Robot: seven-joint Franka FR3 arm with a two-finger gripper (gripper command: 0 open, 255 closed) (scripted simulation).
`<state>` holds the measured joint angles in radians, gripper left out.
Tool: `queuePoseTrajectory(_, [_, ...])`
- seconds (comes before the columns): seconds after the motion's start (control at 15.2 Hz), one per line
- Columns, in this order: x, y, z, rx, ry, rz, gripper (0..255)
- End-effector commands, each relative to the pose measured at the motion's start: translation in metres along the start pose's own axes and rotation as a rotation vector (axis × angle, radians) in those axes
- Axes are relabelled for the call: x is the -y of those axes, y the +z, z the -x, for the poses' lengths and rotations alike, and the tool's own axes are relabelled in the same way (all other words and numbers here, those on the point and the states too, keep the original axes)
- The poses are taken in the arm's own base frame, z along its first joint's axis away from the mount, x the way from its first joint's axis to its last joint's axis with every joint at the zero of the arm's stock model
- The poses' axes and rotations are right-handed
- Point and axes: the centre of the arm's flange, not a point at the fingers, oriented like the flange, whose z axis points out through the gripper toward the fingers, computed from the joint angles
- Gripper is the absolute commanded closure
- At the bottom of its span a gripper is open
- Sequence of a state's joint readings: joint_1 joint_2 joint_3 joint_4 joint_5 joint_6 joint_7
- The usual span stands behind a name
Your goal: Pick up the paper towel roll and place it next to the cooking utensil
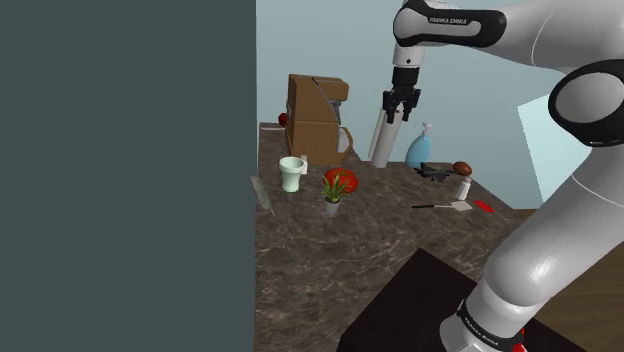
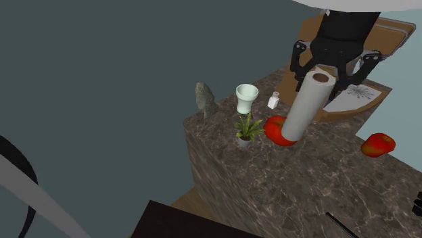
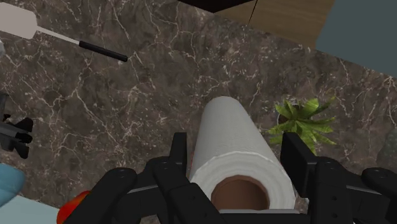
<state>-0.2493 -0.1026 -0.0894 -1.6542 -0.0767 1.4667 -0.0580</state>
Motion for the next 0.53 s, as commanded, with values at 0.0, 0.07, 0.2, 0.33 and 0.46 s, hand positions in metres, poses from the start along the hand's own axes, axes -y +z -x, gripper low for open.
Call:
queuePoseTrajectory(0.0, [-0.023, -0.009, 0.008, 0.001, -0.001, 0.000, 255])
queuePoseTrajectory(0.07, [-0.035, -0.013, 0.013, 0.001, -0.001, 0.000, 255])
queuePoseTrajectory(0.2, [-0.058, -0.021, 0.023, 0.001, -0.001, 0.000, 255])
queuePoseTrajectory(0.33, [-0.080, -0.029, 0.034, 0.001, -0.001, 0.000, 255])
queuePoseTrajectory(0.46, [-0.103, -0.038, 0.045, 0.001, -0.001, 0.000, 255])
